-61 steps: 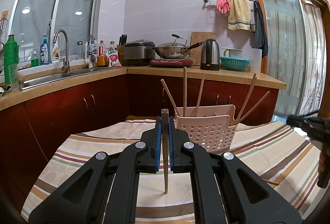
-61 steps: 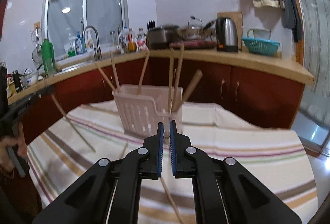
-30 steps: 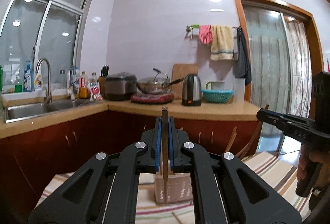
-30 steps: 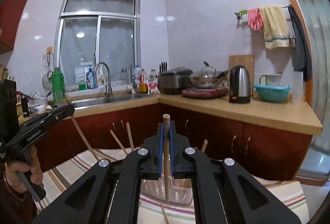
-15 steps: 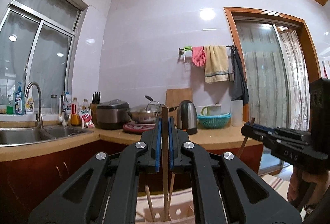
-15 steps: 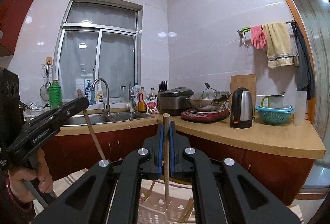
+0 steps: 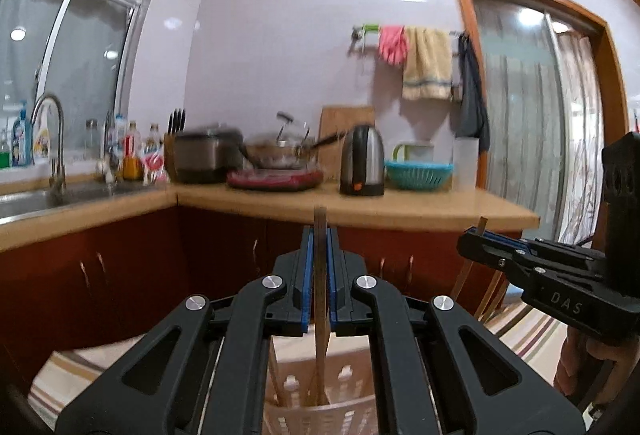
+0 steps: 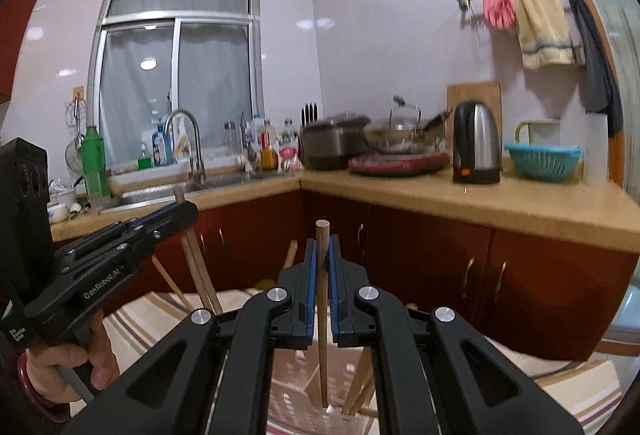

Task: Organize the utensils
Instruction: 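Open both tools to release the chopsticks into the caddy, then move both tools back over the last loose chopsticks on the table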

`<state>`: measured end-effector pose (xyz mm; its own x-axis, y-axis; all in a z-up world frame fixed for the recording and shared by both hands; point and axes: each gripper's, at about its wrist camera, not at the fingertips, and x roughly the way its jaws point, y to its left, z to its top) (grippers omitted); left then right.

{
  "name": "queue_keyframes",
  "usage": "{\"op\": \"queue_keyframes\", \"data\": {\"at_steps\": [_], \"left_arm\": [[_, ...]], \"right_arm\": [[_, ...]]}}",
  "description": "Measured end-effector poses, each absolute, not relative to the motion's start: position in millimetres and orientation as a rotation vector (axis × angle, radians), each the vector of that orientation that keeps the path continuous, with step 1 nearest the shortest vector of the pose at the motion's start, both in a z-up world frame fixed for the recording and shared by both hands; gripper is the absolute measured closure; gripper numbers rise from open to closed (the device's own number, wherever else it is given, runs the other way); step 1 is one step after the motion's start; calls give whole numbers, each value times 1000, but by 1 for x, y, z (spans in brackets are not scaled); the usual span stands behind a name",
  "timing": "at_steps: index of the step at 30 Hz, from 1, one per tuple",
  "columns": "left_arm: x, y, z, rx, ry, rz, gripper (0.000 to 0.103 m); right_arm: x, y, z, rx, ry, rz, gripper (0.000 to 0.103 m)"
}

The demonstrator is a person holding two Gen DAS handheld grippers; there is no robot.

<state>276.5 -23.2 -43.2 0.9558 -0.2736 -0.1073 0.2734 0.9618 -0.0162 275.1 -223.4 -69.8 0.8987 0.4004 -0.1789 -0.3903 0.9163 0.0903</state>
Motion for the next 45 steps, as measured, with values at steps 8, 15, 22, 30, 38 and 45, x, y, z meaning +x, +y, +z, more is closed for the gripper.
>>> {"op": "queue_keyframes", "data": {"at_steps": [8,15,22,30,38,45], "left_arm": [[273,-18,-65,-30,164,-253,49],[255,-13,-60,-35,173,-238,33],[218,-6,-65,-50,198,-220,25],[171,-3,-112,-71,342,-191,25],[137,-7,-170,-70,526,-176,25],[118,-22,-203,-55,631,-198,25]], "right_arm": [[272,-226,-75,34,195,381,68],[250,-235,-65,27,170,365,52],[207,-245,-79,-1,215,348,51],[166,-260,-149,2,419,324,51],[144,-270,-207,36,579,296,51],[141,-268,-244,31,718,282,62]]}}
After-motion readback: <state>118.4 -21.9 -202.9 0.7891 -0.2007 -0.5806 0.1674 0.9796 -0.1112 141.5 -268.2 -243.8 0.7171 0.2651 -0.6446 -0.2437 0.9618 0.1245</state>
